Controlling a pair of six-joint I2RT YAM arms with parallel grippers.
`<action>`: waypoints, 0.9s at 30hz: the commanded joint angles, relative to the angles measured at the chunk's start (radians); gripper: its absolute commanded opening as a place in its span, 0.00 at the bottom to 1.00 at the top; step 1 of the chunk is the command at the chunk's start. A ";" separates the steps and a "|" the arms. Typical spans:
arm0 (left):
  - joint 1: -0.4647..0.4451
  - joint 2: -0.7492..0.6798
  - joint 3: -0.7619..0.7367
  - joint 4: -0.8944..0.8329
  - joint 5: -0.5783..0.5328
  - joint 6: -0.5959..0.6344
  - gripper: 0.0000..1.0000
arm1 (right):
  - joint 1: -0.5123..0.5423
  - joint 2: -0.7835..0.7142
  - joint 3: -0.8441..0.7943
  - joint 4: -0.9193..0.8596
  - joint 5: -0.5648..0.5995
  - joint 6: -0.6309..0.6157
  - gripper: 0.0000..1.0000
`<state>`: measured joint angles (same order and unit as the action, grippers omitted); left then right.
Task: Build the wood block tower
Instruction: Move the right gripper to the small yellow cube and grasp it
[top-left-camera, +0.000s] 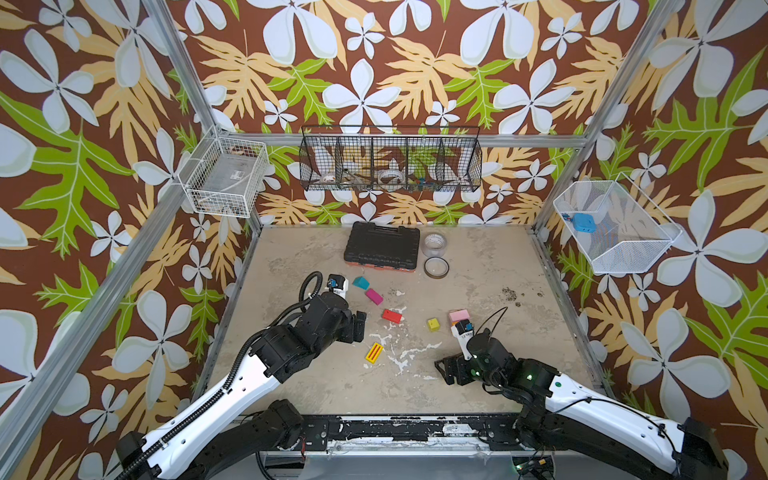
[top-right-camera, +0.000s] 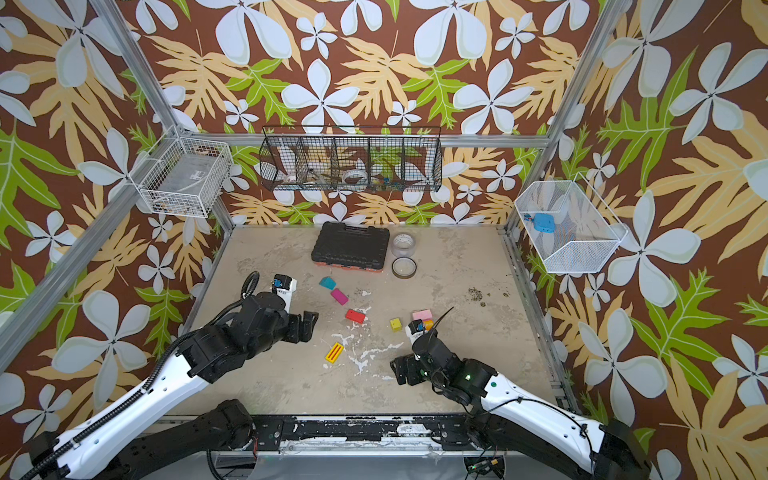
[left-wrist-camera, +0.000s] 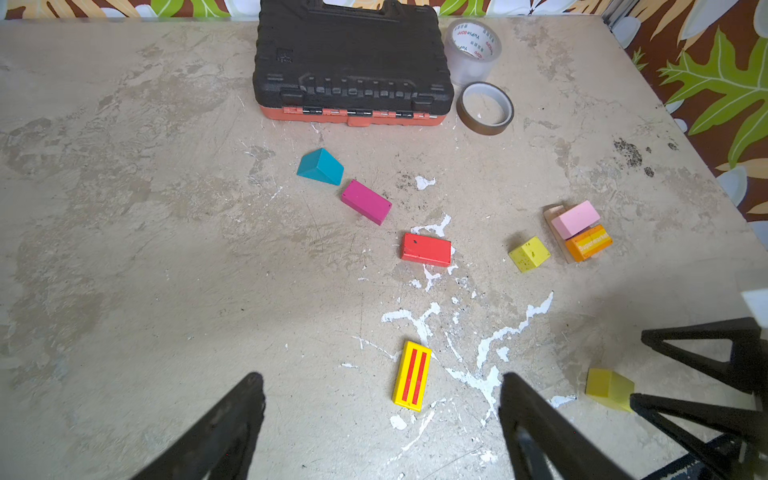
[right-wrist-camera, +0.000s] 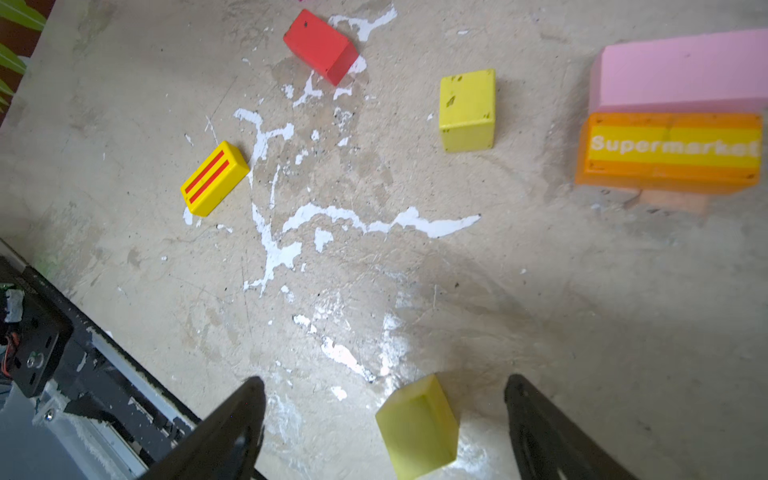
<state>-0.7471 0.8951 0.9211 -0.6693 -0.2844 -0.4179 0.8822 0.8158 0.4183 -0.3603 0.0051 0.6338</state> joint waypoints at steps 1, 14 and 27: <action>0.000 -0.005 0.000 0.015 -0.009 -0.007 0.89 | 0.032 0.008 -0.010 -0.006 0.019 0.030 0.88; 0.001 -0.024 0.000 0.014 -0.014 -0.009 0.89 | 0.052 0.149 -0.012 0.011 0.057 0.052 0.86; 0.000 -0.019 0.001 0.014 -0.016 -0.009 0.89 | 0.058 0.193 0.000 0.020 0.043 0.041 0.72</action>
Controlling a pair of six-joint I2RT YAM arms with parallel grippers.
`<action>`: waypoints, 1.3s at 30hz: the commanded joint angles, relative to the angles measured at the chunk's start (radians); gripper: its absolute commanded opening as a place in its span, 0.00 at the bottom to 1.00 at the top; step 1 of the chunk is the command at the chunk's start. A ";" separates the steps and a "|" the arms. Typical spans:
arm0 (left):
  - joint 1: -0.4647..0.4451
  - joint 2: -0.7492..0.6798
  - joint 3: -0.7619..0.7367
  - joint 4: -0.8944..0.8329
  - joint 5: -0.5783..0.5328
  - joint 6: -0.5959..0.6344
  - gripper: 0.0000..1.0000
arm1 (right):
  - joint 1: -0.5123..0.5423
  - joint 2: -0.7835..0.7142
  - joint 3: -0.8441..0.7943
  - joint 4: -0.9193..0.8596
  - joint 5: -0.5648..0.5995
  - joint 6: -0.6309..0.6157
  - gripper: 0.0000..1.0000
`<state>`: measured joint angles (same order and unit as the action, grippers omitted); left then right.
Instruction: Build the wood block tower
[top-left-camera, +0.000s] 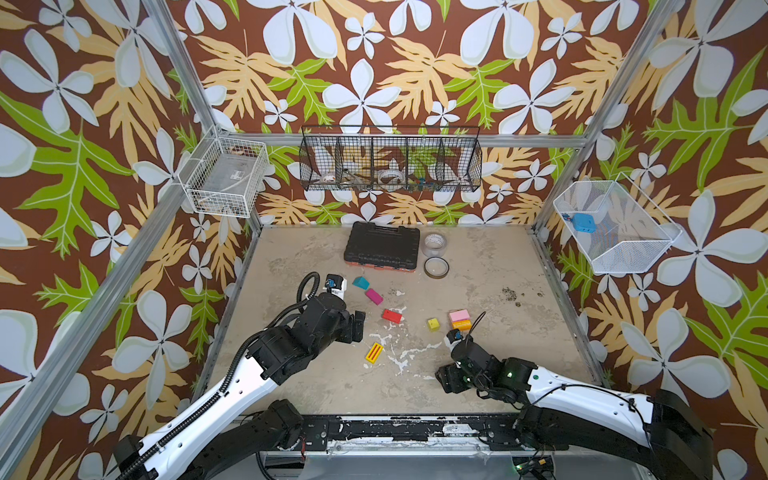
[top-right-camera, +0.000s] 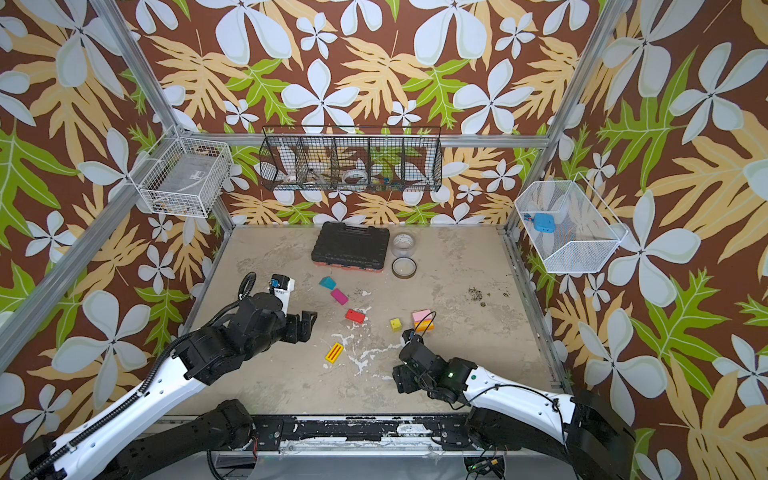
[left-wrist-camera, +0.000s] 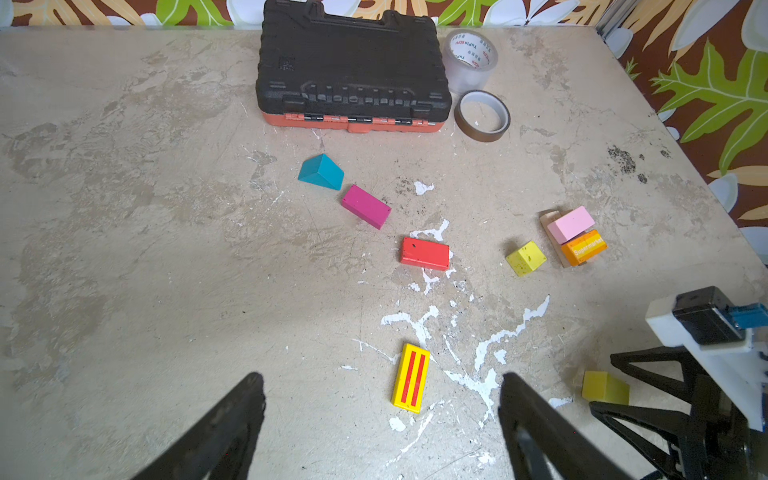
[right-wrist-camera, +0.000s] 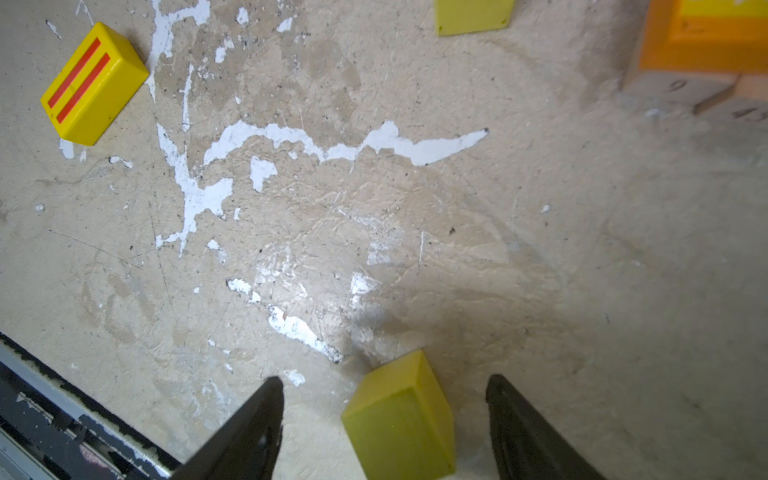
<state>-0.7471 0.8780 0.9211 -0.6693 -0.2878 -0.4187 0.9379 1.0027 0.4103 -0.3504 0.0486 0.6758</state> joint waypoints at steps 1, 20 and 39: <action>0.000 -0.002 0.001 0.014 -0.014 -0.009 0.90 | 0.004 0.009 0.011 0.006 -0.002 -0.002 0.71; 0.000 0.001 0.000 0.014 -0.014 -0.009 0.89 | 0.076 0.041 0.008 -0.022 0.057 0.038 0.47; 0.000 0.000 0.002 0.013 -0.009 -0.008 0.89 | 0.082 0.073 0.007 -0.036 0.109 0.066 0.32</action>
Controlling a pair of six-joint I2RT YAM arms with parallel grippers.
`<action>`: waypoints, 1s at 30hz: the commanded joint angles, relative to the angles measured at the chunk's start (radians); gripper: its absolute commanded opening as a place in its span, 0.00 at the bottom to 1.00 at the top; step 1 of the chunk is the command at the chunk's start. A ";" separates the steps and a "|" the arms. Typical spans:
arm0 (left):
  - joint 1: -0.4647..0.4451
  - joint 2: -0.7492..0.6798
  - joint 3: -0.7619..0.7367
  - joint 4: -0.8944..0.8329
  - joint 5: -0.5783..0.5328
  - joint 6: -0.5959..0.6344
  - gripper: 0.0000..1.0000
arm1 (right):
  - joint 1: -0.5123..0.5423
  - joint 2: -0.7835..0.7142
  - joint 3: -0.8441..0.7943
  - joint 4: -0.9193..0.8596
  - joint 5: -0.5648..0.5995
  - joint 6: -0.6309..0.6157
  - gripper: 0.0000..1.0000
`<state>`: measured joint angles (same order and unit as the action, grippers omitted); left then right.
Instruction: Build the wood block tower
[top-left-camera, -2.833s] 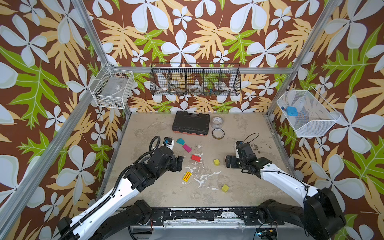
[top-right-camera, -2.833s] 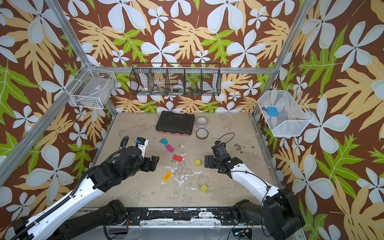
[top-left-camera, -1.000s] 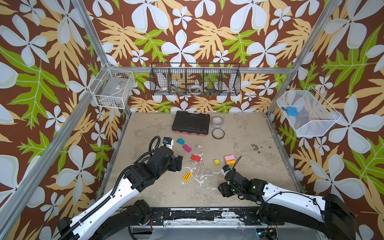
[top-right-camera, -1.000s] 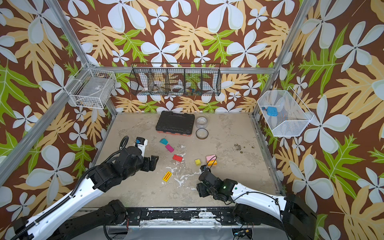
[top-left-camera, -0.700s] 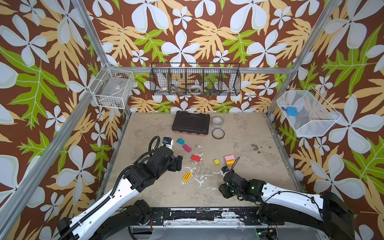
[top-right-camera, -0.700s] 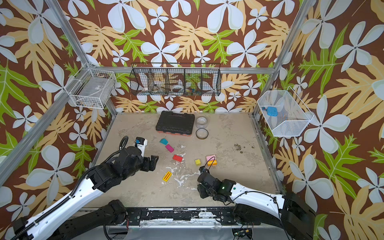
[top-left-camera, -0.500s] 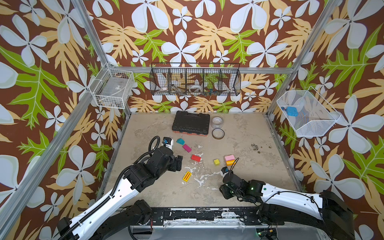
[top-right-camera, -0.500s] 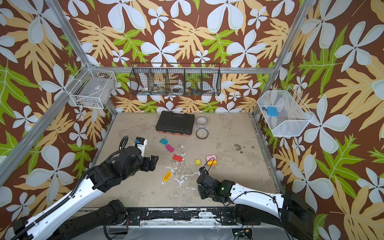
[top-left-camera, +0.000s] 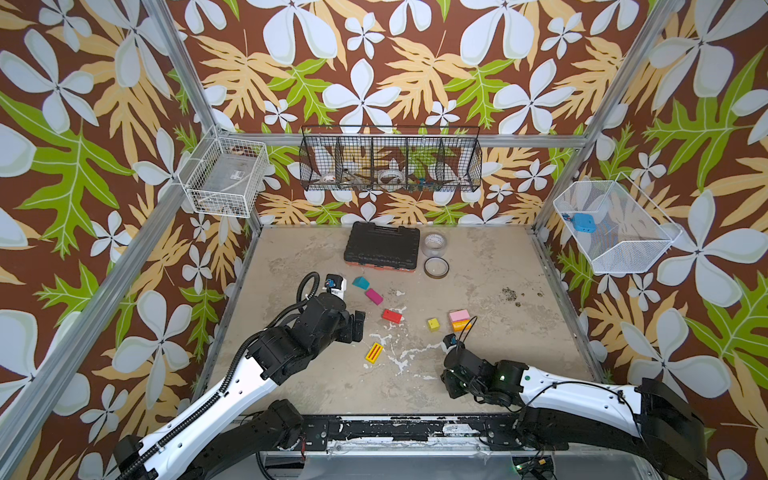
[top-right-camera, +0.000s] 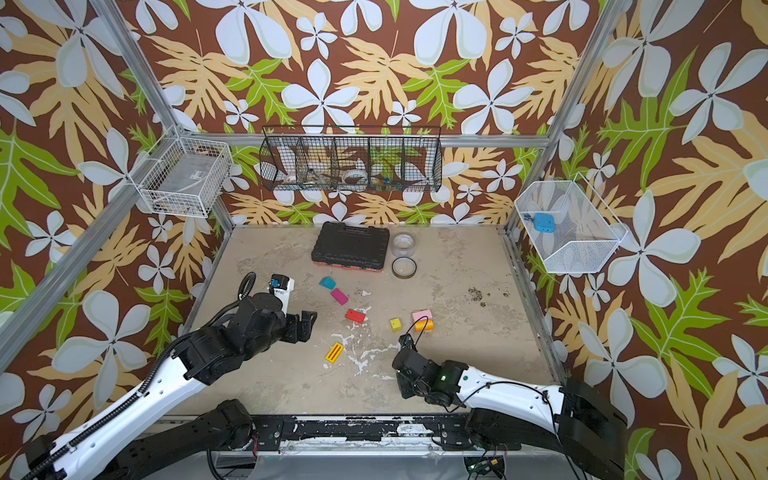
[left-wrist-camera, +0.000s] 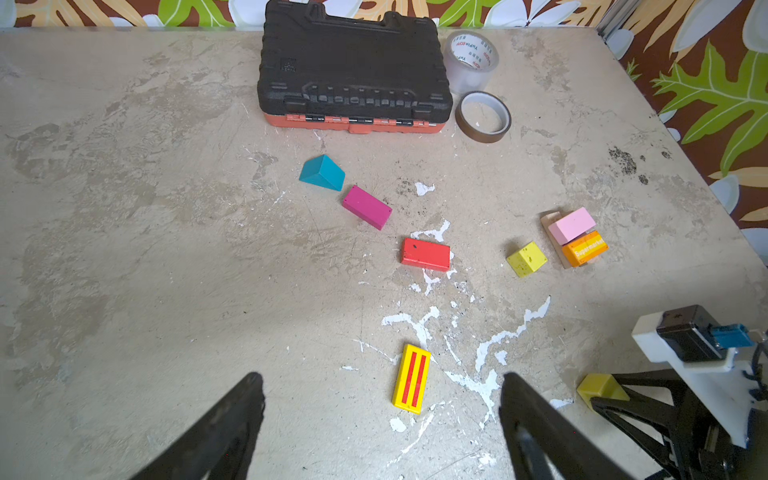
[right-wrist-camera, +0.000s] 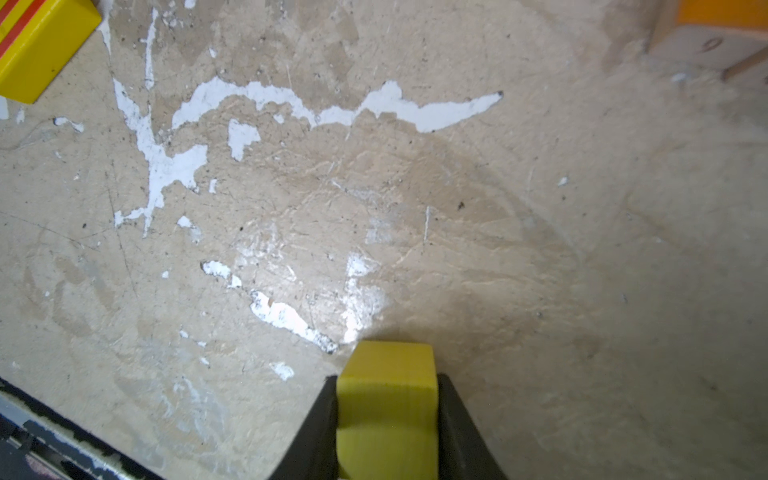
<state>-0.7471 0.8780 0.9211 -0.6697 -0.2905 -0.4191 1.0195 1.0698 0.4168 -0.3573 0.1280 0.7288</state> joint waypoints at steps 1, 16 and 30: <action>0.000 -0.001 0.002 0.014 -0.006 -0.007 0.89 | -0.001 0.007 0.004 -0.031 0.041 0.014 0.32; 0.001 -0.008 0.000 0.015 -0.011 -0.008 0.89 | -0.043 0.105 0.067 -0.021 0.081 0.026 0.30; 0.000 -0.013 0.000 0.016 0.000 -0.007 0.89 | -0.091 0.157 0.102 -0.006 0.075 -0.017 0.35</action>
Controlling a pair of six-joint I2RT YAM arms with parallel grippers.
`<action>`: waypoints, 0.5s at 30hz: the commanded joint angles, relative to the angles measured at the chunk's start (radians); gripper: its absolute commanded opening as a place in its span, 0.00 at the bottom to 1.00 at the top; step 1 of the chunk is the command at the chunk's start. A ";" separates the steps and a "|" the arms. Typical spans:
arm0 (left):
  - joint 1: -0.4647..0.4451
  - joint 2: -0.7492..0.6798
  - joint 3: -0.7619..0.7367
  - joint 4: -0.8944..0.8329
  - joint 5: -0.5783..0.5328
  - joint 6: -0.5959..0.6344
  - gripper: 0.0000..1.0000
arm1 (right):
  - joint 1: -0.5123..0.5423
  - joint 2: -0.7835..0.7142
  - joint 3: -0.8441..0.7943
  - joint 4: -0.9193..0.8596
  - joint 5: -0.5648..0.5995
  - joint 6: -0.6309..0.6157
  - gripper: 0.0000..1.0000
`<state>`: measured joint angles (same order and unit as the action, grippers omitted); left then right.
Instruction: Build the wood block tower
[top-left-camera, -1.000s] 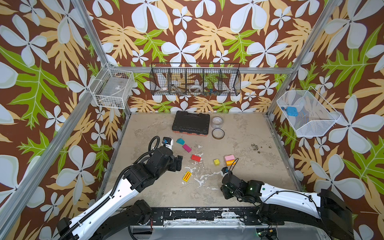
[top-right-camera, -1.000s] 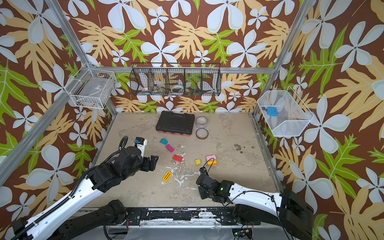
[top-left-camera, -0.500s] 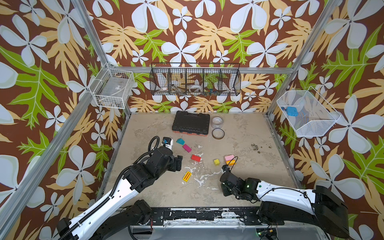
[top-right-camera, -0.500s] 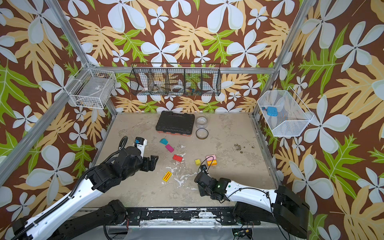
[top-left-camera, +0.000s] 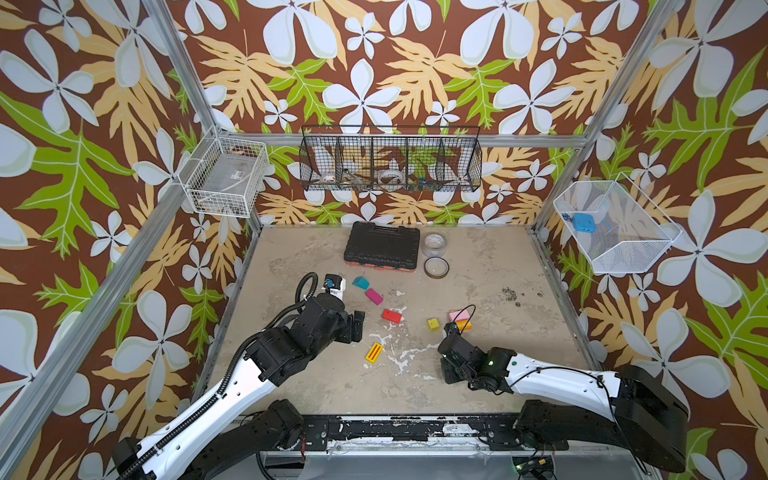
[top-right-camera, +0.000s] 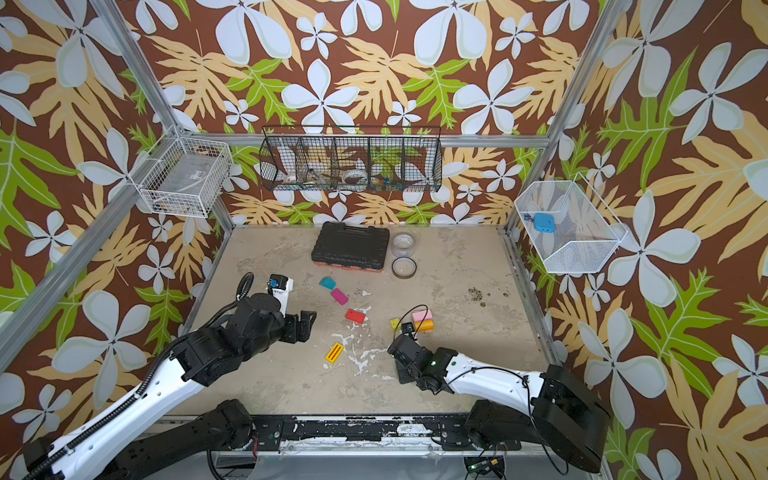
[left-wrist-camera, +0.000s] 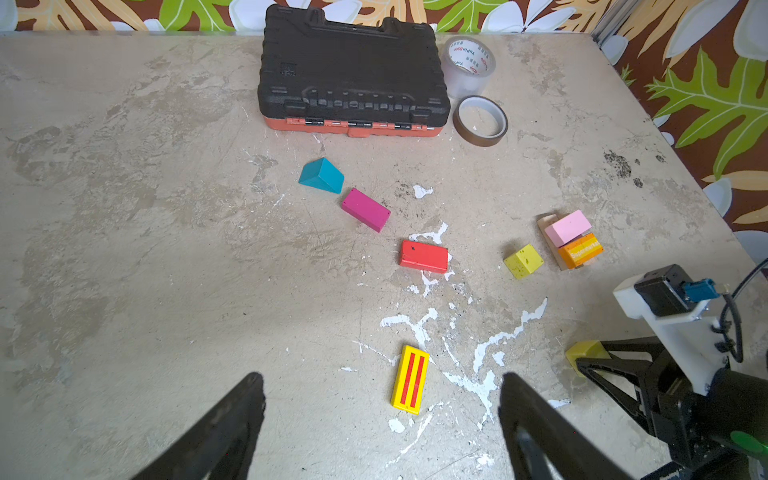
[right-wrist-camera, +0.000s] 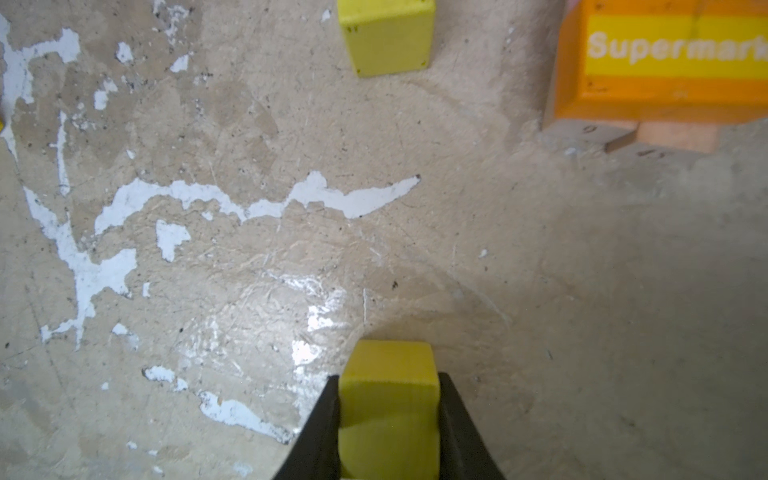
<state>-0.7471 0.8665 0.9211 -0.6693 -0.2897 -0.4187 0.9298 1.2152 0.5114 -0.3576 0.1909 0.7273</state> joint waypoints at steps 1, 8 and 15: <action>0.000 -0.002 0.000 0.017 0.002 -0.005 0.89 | -0.002 0.015 0.012 -0.005 0.017 -0.019 0.40; 0.000 -0.018 -0.001 0.020 0.001 -0.003 0.90 | -0.002 -0.001 0.111 -0.089 0.088 -0.036 0.72; 0.000 -0.035 -0.001 0.023 0.018 0.001 0.90 | -0.002 0.030 0.259 -0.058 0.076 -0.052 0.84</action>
<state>-0.7471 0.8406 0.9211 -0.6693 -0.2794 -0.4179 0.9279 1.2255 0.7288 -0.4377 0.2604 0.6895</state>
